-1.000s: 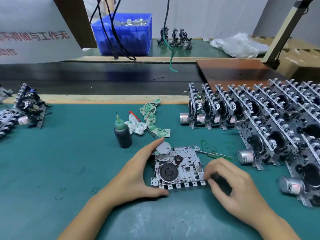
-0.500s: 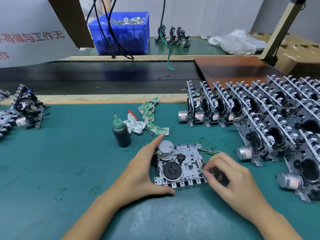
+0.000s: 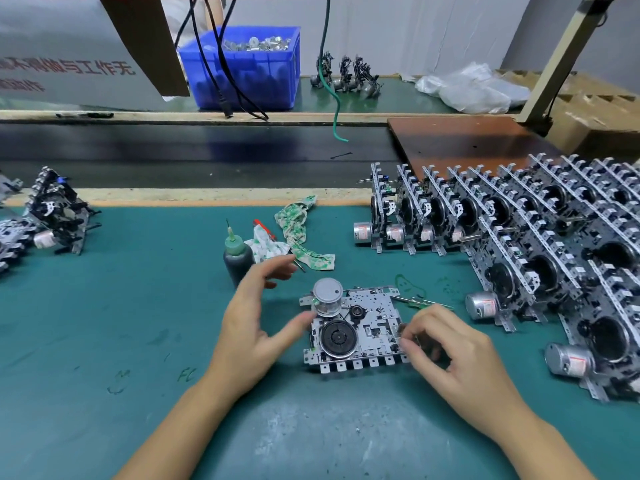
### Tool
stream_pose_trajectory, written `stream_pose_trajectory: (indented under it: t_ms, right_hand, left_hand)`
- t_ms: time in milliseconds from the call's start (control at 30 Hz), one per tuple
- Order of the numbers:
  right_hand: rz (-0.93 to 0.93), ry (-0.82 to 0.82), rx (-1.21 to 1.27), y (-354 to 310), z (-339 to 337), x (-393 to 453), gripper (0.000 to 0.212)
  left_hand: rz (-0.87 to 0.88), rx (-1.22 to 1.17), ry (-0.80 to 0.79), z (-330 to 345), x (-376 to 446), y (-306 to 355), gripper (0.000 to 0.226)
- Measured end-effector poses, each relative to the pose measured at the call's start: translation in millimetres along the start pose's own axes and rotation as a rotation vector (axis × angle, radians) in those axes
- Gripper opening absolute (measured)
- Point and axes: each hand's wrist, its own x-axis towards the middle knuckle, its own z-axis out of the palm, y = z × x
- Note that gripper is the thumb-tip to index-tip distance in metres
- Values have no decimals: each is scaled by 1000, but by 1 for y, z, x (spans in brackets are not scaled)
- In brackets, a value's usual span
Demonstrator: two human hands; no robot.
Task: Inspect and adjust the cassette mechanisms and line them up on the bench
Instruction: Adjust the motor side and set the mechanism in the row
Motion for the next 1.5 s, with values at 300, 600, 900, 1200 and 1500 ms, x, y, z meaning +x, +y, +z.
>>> stream_pose_trajectory:
  t_ms: [300,600,900,1200,1500]
  right_hand:
    - [-4,-48,169,-3,5,-1,16]
    - [-39,90,10,-9,0,12,22]
    - [131,-267,622,-43,14,93,37]
    - [452,103,1007,-16,4,86,37]
    - [759,278,1816,-16,9,92,36]
  left_hand:
    - [-341,194,466,-20,19,-26,55]
    - [-321,17,307,-22,46,-10,24]
    - [-22,-92,3,17,74,46,33]
    - [-165,-73,-308,14,47,-9,43]
    - [-124,190,-434,18,38,-20,53]
